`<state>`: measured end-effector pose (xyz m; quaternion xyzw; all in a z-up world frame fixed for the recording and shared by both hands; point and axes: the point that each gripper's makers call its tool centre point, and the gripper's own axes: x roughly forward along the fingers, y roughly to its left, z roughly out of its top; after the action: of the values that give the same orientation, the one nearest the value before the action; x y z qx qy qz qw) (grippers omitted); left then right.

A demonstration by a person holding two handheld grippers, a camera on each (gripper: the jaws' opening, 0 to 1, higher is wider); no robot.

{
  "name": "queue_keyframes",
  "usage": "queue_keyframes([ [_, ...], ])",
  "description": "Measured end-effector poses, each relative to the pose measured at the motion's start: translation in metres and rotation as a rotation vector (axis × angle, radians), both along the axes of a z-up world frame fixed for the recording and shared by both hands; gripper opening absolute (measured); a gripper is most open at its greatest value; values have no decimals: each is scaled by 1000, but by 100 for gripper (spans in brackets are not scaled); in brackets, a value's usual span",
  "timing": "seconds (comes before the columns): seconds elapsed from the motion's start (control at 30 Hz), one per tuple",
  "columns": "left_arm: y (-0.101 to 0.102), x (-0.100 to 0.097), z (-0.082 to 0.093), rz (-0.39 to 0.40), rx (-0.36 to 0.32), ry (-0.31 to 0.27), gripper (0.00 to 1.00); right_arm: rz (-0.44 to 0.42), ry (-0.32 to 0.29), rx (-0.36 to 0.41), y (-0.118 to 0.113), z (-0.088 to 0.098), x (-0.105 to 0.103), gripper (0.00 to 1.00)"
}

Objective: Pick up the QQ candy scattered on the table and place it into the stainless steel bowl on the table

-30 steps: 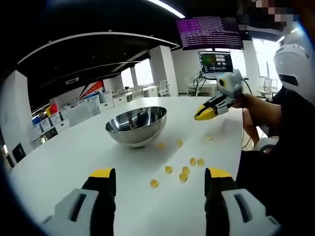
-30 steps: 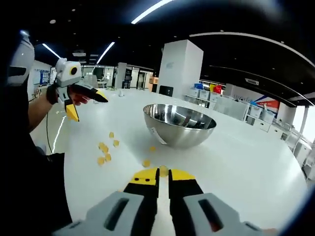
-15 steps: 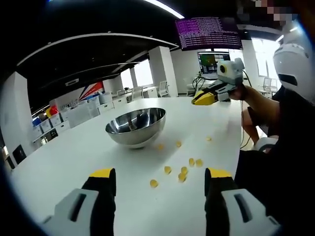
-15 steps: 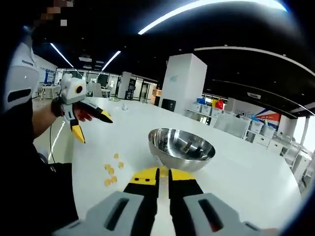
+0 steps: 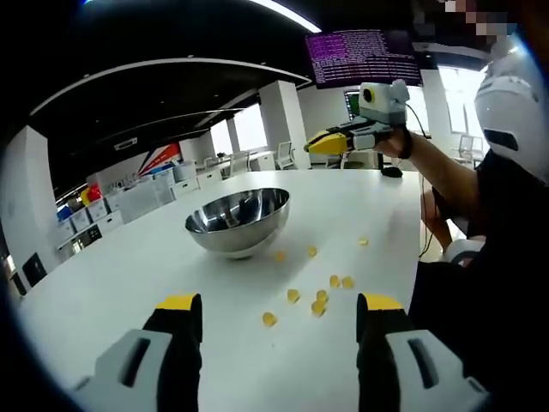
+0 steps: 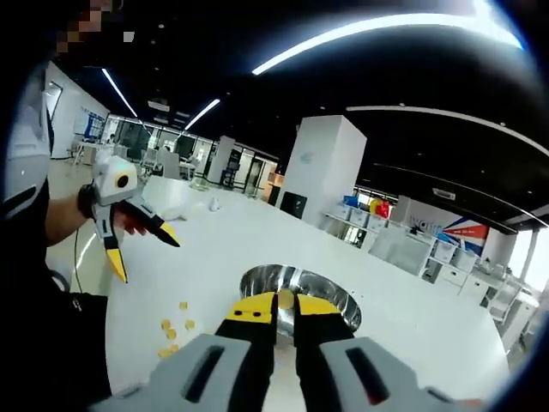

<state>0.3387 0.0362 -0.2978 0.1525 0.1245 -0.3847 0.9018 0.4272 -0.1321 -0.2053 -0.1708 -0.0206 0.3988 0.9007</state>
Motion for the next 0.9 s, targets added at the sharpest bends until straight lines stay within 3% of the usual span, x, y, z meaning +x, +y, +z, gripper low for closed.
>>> queue_keyframes([
  [0.27, 2, 1, 0, 3, -2, 0, 73, -17, 13, 13, 10, -2, 36, 5],
  [0.47, 5, 2, 0, 7, -6, 0, 73, -27, 74, 12, 21, -23, 63, 5],
  [0.9, 9, 1, -2, 14, -6, 2, 73, -39, 165, -21, 33, -66, 79, 5],
])
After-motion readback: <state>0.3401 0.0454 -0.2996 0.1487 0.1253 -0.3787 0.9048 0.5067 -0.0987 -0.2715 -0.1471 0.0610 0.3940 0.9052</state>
